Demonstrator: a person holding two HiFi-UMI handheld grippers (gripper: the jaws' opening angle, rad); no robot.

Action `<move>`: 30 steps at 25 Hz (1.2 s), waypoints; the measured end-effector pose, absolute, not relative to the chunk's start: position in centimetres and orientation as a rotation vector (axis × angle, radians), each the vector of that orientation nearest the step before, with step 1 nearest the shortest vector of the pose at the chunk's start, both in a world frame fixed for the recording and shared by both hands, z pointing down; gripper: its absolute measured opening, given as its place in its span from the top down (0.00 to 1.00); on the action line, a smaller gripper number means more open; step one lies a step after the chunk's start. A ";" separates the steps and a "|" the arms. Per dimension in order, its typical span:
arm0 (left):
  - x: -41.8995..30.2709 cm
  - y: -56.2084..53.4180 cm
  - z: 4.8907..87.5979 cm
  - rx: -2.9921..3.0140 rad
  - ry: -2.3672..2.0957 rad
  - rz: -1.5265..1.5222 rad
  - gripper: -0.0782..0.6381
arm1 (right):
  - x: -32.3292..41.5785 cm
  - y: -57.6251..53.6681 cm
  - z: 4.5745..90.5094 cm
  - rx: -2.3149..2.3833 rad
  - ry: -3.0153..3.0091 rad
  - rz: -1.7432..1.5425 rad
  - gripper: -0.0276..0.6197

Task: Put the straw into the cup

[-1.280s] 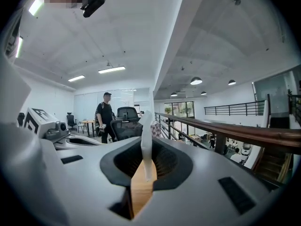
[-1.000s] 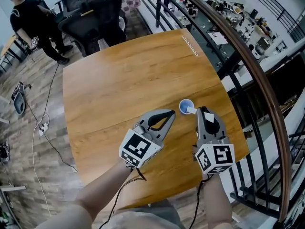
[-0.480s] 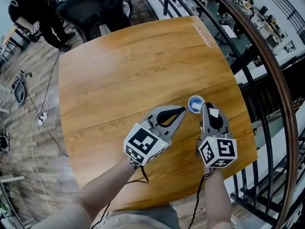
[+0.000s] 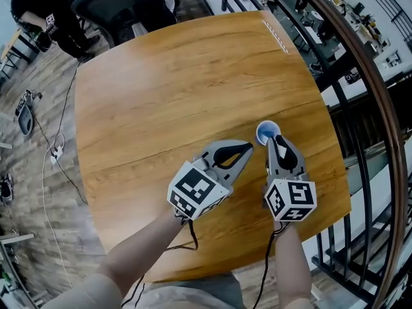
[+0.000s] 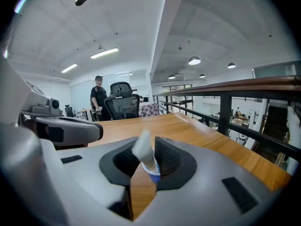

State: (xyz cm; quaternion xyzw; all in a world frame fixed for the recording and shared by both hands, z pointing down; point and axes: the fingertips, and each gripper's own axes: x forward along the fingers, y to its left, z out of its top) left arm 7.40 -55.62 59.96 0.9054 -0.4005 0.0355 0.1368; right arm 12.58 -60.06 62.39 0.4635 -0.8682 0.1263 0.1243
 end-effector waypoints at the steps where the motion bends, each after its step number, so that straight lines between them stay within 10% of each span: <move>1: 7.5 -55.6 59.9 2.623 -1.157 0.102 0.87 | 12.6 -60.1 62.3 1.348 -2.531 0.371 0.85; 14: 6.7 -53.2 51.7 2.691 -1.216 0.024 0.87 | 12.3 -57.3 53.1 1.342 -2.626 0.319 0.75; 30: 6.3 -45.5 36.2 2.865 -1.258 -0.071 0.87 | 13.1 -45.1 38.2 1.338 -2.750 0.161 0.86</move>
